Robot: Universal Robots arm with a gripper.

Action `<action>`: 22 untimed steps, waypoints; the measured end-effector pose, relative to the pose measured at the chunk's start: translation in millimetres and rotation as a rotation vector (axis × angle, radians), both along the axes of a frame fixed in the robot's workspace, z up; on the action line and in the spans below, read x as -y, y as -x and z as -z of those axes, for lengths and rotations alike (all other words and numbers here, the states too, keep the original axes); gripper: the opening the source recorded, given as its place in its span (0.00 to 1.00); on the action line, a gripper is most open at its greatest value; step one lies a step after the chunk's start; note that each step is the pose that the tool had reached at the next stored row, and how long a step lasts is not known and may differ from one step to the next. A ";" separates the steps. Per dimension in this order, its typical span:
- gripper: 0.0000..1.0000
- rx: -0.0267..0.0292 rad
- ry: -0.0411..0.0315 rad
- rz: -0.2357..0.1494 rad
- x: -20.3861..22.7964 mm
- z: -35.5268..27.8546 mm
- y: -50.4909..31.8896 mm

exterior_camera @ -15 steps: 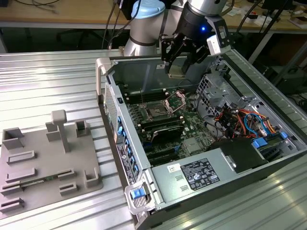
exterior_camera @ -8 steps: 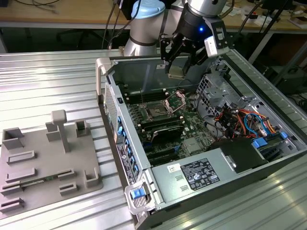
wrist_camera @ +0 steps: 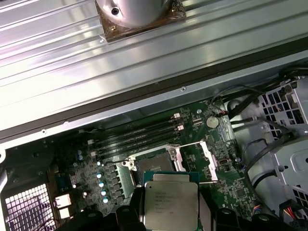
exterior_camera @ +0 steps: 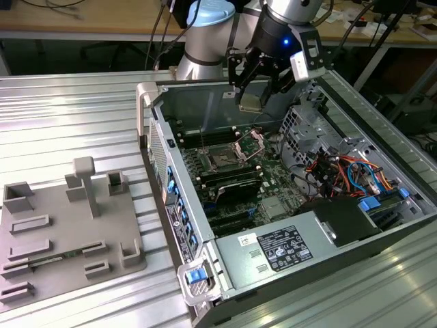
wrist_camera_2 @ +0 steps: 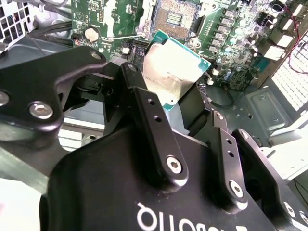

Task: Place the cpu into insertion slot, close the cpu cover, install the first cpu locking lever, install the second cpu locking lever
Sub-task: 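Place the cpu into insertion slot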

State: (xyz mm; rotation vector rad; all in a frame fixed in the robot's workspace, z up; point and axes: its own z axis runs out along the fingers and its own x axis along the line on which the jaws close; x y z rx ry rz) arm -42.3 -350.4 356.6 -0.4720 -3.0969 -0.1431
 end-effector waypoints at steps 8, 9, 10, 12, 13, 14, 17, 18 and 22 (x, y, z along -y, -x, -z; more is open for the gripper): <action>0.55 0.0000 0.0000 0.029 0.0 0.5 0.9; 0.55 0.0000 0.0000 0.032 0.0 0.5 0.9; 0.55 0.0000 0.0000 0.034 0.0 0.5 1.0; 0.55 0.0001 -0.0001 0.040 0.0 0.6 1.1; 0.55 0.0000 0.0000 0.042 0.0 0.6 1.2; 0.55 0.0001 0.0000 0.045 0.0 0.7 1.4; 0.55 0.0000 -0.0001 0.055 0.0 1.0 1.8; 0.55 0.0000 0.0000 0.058 0.0 1.1 1.9; 0.55 0.0000 0.0000 0.073 0.0 1.7 2.7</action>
